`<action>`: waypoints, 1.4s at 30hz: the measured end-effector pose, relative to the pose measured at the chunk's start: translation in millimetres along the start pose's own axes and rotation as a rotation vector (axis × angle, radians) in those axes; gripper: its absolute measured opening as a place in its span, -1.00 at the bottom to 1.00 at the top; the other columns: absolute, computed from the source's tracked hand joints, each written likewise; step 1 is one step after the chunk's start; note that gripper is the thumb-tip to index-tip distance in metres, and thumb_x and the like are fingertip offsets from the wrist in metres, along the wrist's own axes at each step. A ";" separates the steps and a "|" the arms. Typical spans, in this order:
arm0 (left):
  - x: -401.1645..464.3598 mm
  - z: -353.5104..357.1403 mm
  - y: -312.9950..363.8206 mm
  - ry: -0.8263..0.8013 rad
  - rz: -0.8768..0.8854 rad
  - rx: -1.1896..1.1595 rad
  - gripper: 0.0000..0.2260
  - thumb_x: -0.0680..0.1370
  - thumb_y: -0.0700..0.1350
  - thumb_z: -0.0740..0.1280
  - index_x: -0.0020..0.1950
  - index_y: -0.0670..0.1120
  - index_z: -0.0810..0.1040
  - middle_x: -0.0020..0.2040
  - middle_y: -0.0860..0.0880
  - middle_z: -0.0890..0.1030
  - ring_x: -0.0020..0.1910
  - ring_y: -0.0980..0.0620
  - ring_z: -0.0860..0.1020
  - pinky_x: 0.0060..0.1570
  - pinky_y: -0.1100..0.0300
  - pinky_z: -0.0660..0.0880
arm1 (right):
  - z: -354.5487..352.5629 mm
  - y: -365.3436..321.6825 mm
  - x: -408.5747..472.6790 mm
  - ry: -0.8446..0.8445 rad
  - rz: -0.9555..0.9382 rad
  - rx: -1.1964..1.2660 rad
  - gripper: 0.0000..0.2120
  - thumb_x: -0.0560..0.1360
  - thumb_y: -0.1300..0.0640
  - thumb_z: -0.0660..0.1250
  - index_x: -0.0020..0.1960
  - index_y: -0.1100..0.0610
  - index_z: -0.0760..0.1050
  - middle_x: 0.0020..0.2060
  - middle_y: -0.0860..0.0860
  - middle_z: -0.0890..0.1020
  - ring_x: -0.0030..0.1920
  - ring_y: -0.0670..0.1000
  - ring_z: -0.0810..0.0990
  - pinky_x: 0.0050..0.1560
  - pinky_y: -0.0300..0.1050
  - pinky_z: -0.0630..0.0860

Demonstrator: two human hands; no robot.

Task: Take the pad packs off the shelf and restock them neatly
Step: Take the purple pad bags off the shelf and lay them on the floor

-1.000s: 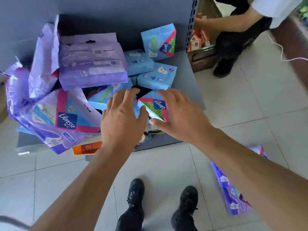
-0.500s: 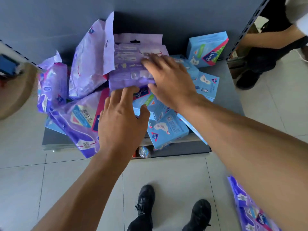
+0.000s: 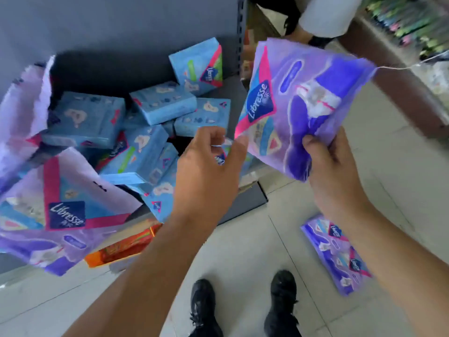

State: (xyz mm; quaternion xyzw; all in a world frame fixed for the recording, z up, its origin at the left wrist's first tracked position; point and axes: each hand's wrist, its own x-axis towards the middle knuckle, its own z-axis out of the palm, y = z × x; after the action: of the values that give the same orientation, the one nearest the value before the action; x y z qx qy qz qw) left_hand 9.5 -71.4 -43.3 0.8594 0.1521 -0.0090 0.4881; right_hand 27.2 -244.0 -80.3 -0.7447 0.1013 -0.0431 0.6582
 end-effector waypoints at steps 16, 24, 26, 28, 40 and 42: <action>-56.3 296.5 33.1 -0.838 -0.297 -0.446 -0.21 0.30 -0.44 0.46 0.39 0.15 0.37 0.17 -0.16 0.63 0.06 -0.14 0.64 -0.01 -0.01 0.60 | -322.1 135.9 -80.6 0.310 0.691 0.688 -0.51 0.48 -0.35 0.12 0.21 -0.08 0.50 0.01 -0.06 0.69 -0.04 -0.01 0.66 -0.11 -0.04 0.55; -116.1 407.5 8.2 -1.084 -0.535 -0.008 -0.49 0.41 0.00 0.46 0.32 -0.02 0.42 0.11 -0.07 0.67 0.00 -0.08 0.68 0.08 -0.07 0.57 | -349.7 232.6 -132.4 0.361 0.844 0.302 -0.05 0.16 -0.29 0.58 0.43 -0.22 0.20 0.25 -0.18 0.55 0.22 -0.03 0.59 0.20 0.14 0.55; -124.5 422.7 6.4 -1.187 -0.477 0.107 -0.70 0.50 -0.03 0.41 0.22 0.02 0.51 0.06 -0.01 0.69 -0.02 -0.01 0.68 -0.01 0.04 0.61 | -356.0 237.3 -146.5 0.395 0.881 0.439 -0.27 0.28 -0.17 0.52 0.37 -0.17 0.29 0.18 -0.14 0.61 0.15 -0.02 0.64 0.07 0.04 0.62; -129.2 437.7 2.8 -1.248 -0.441 0.142 -0.73 0.52 -0.06 0.41 0.21 0.05 0.51 0.04 0.03 0.70 -0.02 0.04 0.68 -0.07 0.15 0.61 | -362.1 244.1 -157.6 0.437 0.929 0.534 -0.49 0.33 -0.07 0.43 0.24 -0.12 0.37 0.07 -0.11 0.67 0.03 -0.04 0.69 -0.15 -0.11 0.64; -145.2 514.5 -56.1 -1.232 -0.303 0.366 -0.70 0.50 -0.08 0.45 0.19 -0.06 0.49 0.07 0.02 0.64 -0.01 0.10 0.64 -0.11 0.33 0.55 | -375.5 320.9 -191.4 0.773 1.080 0.413 -0.47 0.32 -0.14 0.45 0.18 0.06 0.42 0.04 -0.02 0.68 0.00 0.04 0.70 0.04 0.11 0.63; -138.8 536.0 -73.6 -1.247 -0.226 0.427 -0.67 0.51 -0.09 0.44 0.24 -0.10 0.50 0.13 -0.02 0.64 0.06 0.02 0.63 0.06 0.17 0.56 | -380.6 342.9 -187.7 0.786 1.060 0.399 -0.54 0.38 -0.11 0.43 0.18 0.05 0.42 0.05 -0.04 0.68 0.02 0.02 0.70 0.02 0.06 0.63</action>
State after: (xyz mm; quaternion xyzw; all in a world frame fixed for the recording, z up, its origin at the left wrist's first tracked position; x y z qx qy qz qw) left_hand -71.4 -522.4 -362.6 0.7498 -0.0748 -0.5850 0.2999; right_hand -263.5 -613.5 -357.1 -0.3884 0.6732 0.0000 0.6292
